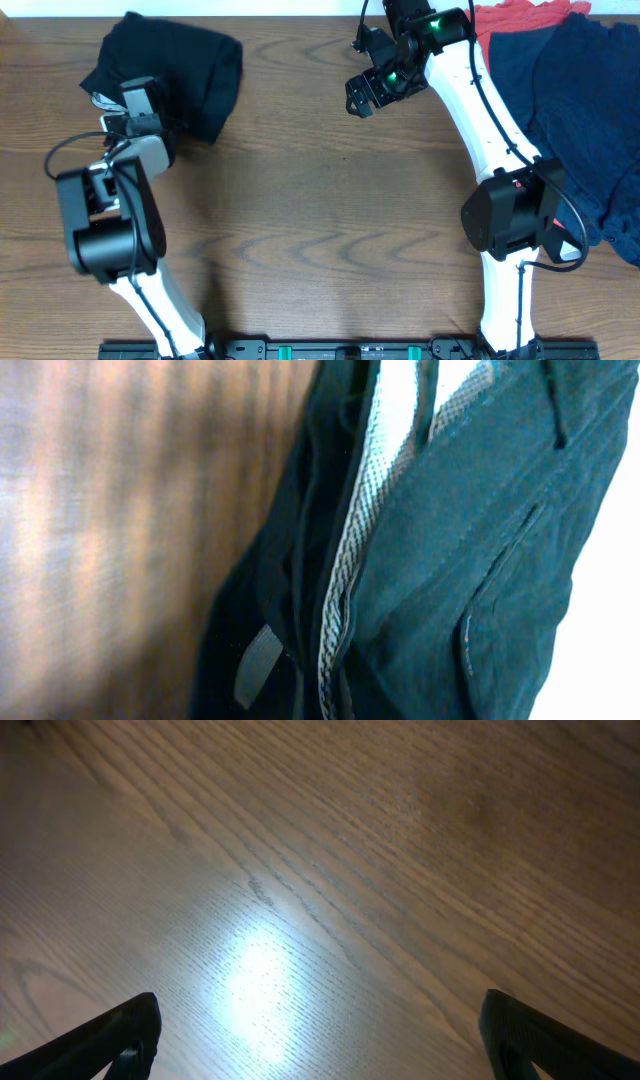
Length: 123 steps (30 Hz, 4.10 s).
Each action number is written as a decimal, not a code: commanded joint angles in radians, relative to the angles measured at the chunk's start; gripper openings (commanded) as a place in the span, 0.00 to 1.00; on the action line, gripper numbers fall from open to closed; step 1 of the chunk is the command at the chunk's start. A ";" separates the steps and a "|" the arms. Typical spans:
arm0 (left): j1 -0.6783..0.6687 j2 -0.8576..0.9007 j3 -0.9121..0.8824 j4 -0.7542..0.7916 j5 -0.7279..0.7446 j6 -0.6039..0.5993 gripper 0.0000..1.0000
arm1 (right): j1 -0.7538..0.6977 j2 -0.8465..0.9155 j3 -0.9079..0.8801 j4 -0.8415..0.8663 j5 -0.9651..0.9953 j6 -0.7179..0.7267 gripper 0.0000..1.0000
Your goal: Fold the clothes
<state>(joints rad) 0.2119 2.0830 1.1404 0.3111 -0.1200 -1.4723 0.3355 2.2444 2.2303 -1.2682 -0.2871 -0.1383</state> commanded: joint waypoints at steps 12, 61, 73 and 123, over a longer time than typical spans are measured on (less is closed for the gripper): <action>-0.043 0.133 -0.004 0.296 -0.008 0.027 0.09 | -0.003 -0.019 0.014 0.038 0.003 0.011 0.99; -0.119 -0.719 -0.004 -0.498 0.336 1.397 0.98 | -0.003 -0.430 0.080 0.024 0.322 0.010 0.99; -0.120 -0.718 -0.004 -0.543 0.336 1.397 0.98 | -0.002 -0.633 0.080 -0.156 0.388 0.010 0.99; -0.120 -0.718 -0.004 -0.543 0.336 1.397 0.98 | -0.078 -0.802 -0.404 0.452 0.347 0.010 0.99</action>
<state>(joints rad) 0.0898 1.3617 1.1400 -0.2298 0.2253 -0.0956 0.2848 1.4963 1.9640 -0.8898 0.0727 -0.1356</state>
